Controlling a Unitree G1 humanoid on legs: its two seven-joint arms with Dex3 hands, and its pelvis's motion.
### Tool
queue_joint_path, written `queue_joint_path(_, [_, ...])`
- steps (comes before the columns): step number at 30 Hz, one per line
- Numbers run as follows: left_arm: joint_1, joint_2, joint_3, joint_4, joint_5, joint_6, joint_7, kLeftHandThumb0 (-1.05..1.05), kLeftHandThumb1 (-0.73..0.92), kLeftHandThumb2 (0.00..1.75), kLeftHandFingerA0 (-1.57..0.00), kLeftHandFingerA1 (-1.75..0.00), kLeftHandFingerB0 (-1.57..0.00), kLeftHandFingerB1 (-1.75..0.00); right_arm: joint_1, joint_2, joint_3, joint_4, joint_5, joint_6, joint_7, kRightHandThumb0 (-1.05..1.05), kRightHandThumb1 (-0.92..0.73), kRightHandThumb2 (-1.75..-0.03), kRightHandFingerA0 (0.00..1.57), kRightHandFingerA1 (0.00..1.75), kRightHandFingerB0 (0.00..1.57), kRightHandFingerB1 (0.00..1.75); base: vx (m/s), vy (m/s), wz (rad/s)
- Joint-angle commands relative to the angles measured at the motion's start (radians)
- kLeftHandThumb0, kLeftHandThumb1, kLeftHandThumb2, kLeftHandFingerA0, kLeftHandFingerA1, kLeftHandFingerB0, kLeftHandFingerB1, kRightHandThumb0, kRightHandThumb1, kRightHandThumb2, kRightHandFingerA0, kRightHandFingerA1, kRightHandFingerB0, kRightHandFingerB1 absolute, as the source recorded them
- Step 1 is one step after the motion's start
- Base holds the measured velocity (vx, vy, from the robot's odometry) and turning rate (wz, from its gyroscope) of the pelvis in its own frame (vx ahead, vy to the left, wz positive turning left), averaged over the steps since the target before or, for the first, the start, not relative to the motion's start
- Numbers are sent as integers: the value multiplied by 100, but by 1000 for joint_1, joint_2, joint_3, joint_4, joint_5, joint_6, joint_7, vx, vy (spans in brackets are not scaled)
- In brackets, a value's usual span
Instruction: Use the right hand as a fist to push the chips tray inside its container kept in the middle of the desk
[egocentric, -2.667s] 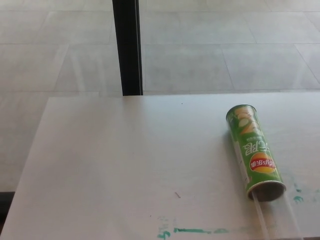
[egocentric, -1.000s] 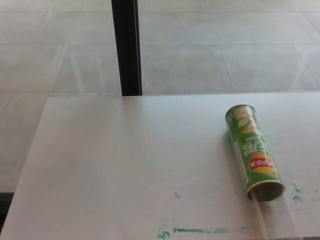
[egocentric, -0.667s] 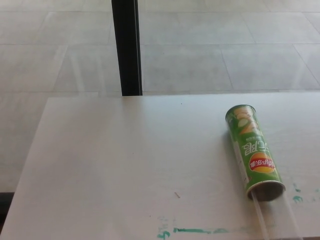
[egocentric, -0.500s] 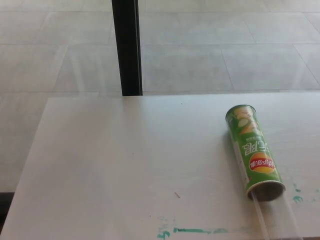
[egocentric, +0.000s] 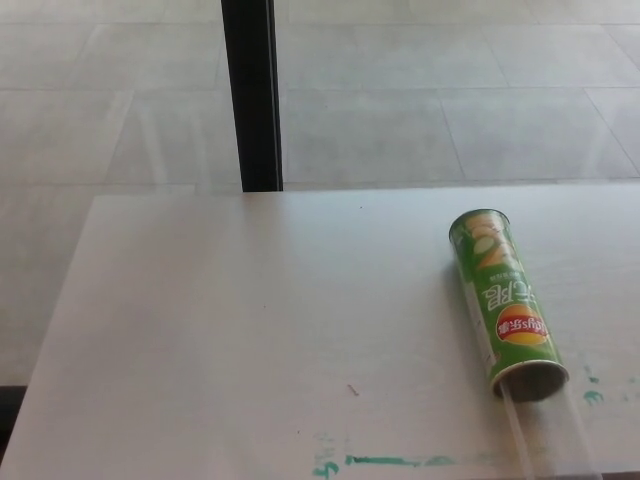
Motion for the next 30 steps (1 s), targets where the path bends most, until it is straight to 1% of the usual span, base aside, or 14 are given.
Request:
queue_joint_path(1, [-4, 35, 13, 1, -31, 4, 5, -72, 91, 67, -60, -65, -50, -52, 0, 53, -17, 9, -92, -66, -72, -69, -83, -65, 91, 84, 63, 44, 0, 0, 0])
queue_joint_path(5, [-12, 37, 7, -1, -30, 6, 17, -72, 92, 67, -61, -64, -50, -52, 1, 82, -34, 11, -110, -95, -88, -68, -83, -65, 93, 81, 64, 45, 0, 0, 0])
queue_joint_path(7, [-9, 37, -1, -4, -24, 2, 22, -73, 92, 67, -62, -65, -52, -52, 5, 97, -41, 14, -121, -110, -103, -69, -83, -65, 91, 95, 65, 45, 0, 0, 0])
queue_joint_path(8, [-9, 37, -4, -4, -21, 1, 23, -73, 92, 67, -62, -65, -52, -52, 5, 100, -44, 15, -119, -115, -103, -69, -83, -65, 91, 95, 65, 45, 0, 0, 0])
queue_joint_path(9, [-7, 36, -5, 0, -23, -4, 21, -72, 92, 67, -61, -64, -50, -50, 4, 103, -49, 9, -115, -107, -79, -70, -86, -66, 86, 96, 61, 44, 0, 0, 0])
queue_joint_path(18, [-7, 37, -10, 0, -29, -5, 23, -72, 92, 67, -61, -64, -50, -50, 6, 133, -68, 14, -133, -131, -58, -70, -86, -66, 86, 96, 61, 44, 0, 0, 0])
queue_joint_path(19, [-6, 40, -18, 1, -21, -6, 24, -72, 92, 68, -62, -62, -50, -50, 13, 147, -69, 15, -144, -137, -81, -71, -84, -65, 89, 97, 63, 44, 0, 0, 0])
queue_joint_path(20, [-10, 46, -10, 4, -33, 4, 12, -72, 92, 67, -60, -64, -50, -50, 28, 177, -66, 36, -173, -185, -172, -73, -88, -66, 88, 105, 57, 45, 0, 0, 0])
queue_joint_path(22, [-16, 48, -4, 11, -42, 11, 9, -72, 92, 66, -58, -62, -50, -50, 32, 195, -69, 50, -191, -213, -209, -72, -88, -66, 87, 104, 55, 44, 0, 0, 0])
queue_joint_path(23, [-18, 50, -1, 10, -45, 12, 9, -71, 91, 66, -57, -62, -50, -51, 30, 210, -68, 65, -192, -227, -232, -72, -87, -66, 87, 108, 55, 44, 0, 0, 0])
queue_joint_path(24, [-12, 54, -32, 3, -12, -3, 18, -72, 92, 71, -58, -59, -48, -50, 21, 228, -61, 78, -217, -229, -264, -71, -86, -66, 89, 100, 56, 43, 0, 0, 0])
queue_joint_path(26, [-9, 57, -49, 0, 0, -10, 22, -72, 92, 71, -58, -59, -48, -50, 18, 242, -62, 87, -233, -237, -278, -71, -86, -66, 89, 100, 56, 43, 0, 0, 0])
queue_joint_path(27, [-14, 54, -27, -2, -29, 0, 13, -73, 92, 69, -56, -61, -47, -50, 6, 253, -51, 95, -243, -225, -271, -72, -89, -66, 86, 99, 52, 42, 0, 0, 0])
queue_joint_path(30, [-14, 55, -31, -3, -28, 3, 17, -72, 92, 68, -57, -60, -47, -49, -13, 276, -37, 109, -268, -214, -259, -70, -87, -66, 86, 102, 47, 41, 0, 0, 0])
